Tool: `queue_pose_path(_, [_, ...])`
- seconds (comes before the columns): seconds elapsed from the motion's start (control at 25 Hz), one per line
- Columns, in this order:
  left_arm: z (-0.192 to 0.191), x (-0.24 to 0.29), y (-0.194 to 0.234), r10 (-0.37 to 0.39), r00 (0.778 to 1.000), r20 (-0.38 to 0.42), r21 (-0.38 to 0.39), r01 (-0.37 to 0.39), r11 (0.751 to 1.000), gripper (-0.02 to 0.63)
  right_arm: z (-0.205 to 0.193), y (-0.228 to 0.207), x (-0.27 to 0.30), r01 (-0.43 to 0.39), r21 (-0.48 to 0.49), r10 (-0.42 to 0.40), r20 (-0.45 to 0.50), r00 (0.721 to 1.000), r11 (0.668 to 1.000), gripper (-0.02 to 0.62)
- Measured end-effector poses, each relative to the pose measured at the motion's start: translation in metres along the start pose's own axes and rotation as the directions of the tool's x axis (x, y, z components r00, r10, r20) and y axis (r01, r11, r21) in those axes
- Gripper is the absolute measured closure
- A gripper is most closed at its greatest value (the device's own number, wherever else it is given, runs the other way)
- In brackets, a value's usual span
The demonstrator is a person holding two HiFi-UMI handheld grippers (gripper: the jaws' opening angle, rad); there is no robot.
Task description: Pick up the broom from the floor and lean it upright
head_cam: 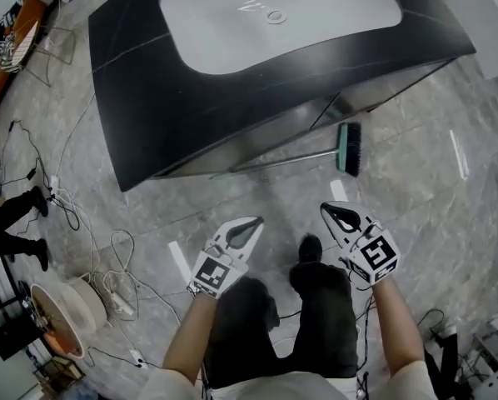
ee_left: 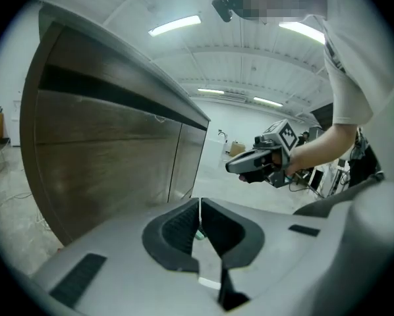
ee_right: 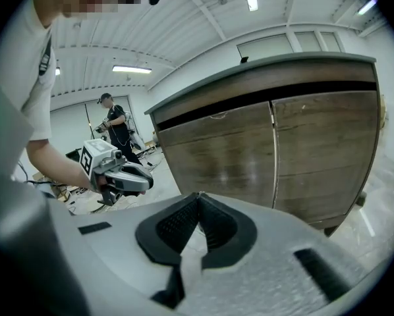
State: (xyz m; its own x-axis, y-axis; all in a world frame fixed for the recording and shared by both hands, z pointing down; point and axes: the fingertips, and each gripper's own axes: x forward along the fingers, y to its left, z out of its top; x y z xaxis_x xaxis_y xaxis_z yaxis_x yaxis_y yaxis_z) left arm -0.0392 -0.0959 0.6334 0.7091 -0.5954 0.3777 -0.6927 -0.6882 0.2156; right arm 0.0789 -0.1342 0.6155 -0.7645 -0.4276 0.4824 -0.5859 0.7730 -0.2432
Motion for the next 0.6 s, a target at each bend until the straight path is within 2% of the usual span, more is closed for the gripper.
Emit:
queue_pose_path(0.16, [-0.032, 0.023, 0.014, -0.041, 0.999, -0.003, 0.041, 0.041, 0.998, 0.594, -0.032, -0.017, 0.023, -0.007, -0.003, 0.007, 0.026, 1.000, 1.000, 0.594])
queue_pose_path(0.4, [-0.077, 0.056, 0.034, -0.118, 0.993, -0.003, 0.157, 0.117, 0.981, 0.594, -0.080, -0.034, 0.059, -0.024, -0.074, 0.026, 0.029, 0.999, 0.997, 0.594])
queue_pose_path(0.6, [-0.113, 0.066, 0.045, -0.176, 0.984, 0.000, 0.191, 0.172, 0.966, 0.594, -0.118, -0.038, 0.083, -0.028, -0.117, 0.030, 0.018, 0.999, 0.993, 0.594])
